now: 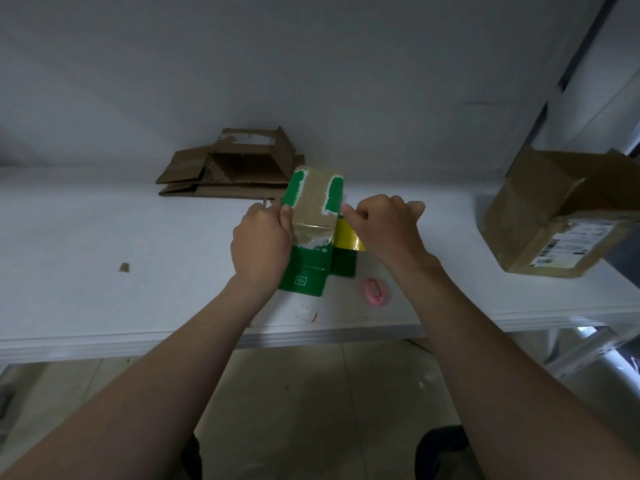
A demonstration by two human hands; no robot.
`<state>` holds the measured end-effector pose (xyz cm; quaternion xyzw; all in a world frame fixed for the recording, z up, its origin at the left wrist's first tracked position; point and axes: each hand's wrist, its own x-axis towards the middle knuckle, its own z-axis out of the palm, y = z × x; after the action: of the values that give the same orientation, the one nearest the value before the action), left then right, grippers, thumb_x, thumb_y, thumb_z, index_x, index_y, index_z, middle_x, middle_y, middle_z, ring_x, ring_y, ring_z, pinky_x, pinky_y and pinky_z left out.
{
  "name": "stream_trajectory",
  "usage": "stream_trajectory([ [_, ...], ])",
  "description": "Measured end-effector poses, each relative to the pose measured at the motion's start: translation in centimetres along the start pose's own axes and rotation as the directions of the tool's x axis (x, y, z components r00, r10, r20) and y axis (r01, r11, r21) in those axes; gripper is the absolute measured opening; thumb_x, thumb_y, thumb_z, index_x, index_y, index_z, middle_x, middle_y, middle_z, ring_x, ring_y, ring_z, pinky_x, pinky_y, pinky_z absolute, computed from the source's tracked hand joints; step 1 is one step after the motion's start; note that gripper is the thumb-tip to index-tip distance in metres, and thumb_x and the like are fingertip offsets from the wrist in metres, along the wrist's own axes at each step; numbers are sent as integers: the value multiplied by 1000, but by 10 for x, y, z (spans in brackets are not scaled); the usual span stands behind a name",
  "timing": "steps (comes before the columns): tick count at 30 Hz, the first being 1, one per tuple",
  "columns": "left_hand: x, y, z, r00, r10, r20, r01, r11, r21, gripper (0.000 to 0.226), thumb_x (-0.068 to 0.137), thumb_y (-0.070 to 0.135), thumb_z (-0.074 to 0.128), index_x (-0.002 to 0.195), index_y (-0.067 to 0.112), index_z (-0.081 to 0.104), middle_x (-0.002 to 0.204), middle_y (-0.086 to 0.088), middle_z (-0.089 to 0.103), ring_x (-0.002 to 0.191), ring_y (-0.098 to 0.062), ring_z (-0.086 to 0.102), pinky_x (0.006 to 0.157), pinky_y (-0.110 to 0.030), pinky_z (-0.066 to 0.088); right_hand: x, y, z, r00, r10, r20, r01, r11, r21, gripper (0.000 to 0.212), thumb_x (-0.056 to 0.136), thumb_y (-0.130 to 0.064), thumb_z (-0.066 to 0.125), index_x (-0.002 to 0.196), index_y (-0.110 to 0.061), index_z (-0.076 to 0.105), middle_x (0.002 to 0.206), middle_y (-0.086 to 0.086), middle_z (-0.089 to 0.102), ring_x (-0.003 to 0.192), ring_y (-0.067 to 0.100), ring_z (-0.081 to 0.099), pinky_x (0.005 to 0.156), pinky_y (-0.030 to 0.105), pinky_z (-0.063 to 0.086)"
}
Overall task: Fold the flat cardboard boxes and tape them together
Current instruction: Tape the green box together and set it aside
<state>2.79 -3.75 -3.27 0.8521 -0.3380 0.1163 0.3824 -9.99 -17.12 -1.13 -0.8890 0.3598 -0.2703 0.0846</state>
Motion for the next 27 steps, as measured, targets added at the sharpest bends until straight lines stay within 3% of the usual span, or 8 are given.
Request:
stream_trajectory([
  [3, -3, -1, -1, 991, 134, 25, -137, 974, 182, 46, 108, 37, 31, 133, 9, 58, 104, -15, 60, 86, -35, 61, 65, -36, 38, -1, -2, -2, 1000, -7, -14, 7, 1000, -23, 55, 103, -41, 47, 52, -22, 38, 56, -4, 38, 68, 20, 43, 77, 38, 20],
  [6, -8, 2, 4, 985, 124, 122, -151, 957, 247, 69, 102, 55, 31, 148, 5, 38, 122, -20, 55, 100, -37, 60, 72, -40, 47, -1, -2, -1, 1000, -11, -18, 10, 999, -49, 54, 104, -41, 45, 53, -23, 38, 57, -4, 38, 68, 20, 42, 76, 37, 17],
  [10, -1, 14, 11, 985, 13, 170, -55, 968, 245, 93, 74, 81, 57, 123, 2, 49, 114, -14, 54, 100, -30, 60, 76, -35, 48, 0, -3, 2, 999, -8, -35, 6, 999, -51, 52, 103, -43, 46, 55, -23, 40, 58, -5, 40, 70, 20, 44, 76, 37, 17],
  [13, 14, 0, 10, 984, 14, 179, -28, 997, 74, 82, 67, 76, 71, 108, 5, 60, 102, -8, 63, 89, -23, 63, 70, -31, 49, -1, 1, 4, 999, 4, -40, -5, 1000, -21, 51, 102, -43, 47, 55, -24, 41, 58, -5, 42, 71, 20, 45, 77, 37, 19],
  [16, 17, -19, 1, 979, 82, 187, -53, 986, -158, 51, 75, 54, 81, 102, 11, 74, 80, 4, 66, 68, -5, 61, 57, -16, 40, 0, 3, 4, 999, 17, -35, -17, 1000, 11, 52, 102, -43, 49, 54, -24, 41, 57, -4, 42, 69, 18, 43, 76, 37, 18],
  [19, 12, -31, 1, 976, 159, 147, -108, 946, -306, 33, 84, 42, 76, 93, 11, 79, 69, 4, 64, 62, -7, 58, 57, -26, 46, -1, 2, 4, 999, 28, -38, -27, 999, 31, 53, 101, -42, 50, 52, -23, 39, 56, -4, 40, 67, 19, 42, 77, 37, 19],
  [23, 11, -49, 3, 967, 219, 129, -155, 912, -381, 26, 95, 33, 65, 90, 12, 79, 73, 1, 69, 68, -14, 66, 66, -36, 57, -3, 3, 4, 998, 46, -41, -44, 998, 53, 54, 100, -40, 52, 52, -20, 40, 56, -3, 39, 66, 20, 42, 76, 37, 20],
  [27, 9, -52, -3, 960, 184, 212, -58, 869, -491, 17, 100, 20, 60, 99, 17, 76, 83, 2, 71, 75, -8, 70, 72, -32, 62, -2, 3, 3, 998, 39, -46, -36, 997, 61, 54, 99, -39, 54, 51, -20, 37, 54, -3, 35, 65, 21, 40, 76, 38, 21],
])
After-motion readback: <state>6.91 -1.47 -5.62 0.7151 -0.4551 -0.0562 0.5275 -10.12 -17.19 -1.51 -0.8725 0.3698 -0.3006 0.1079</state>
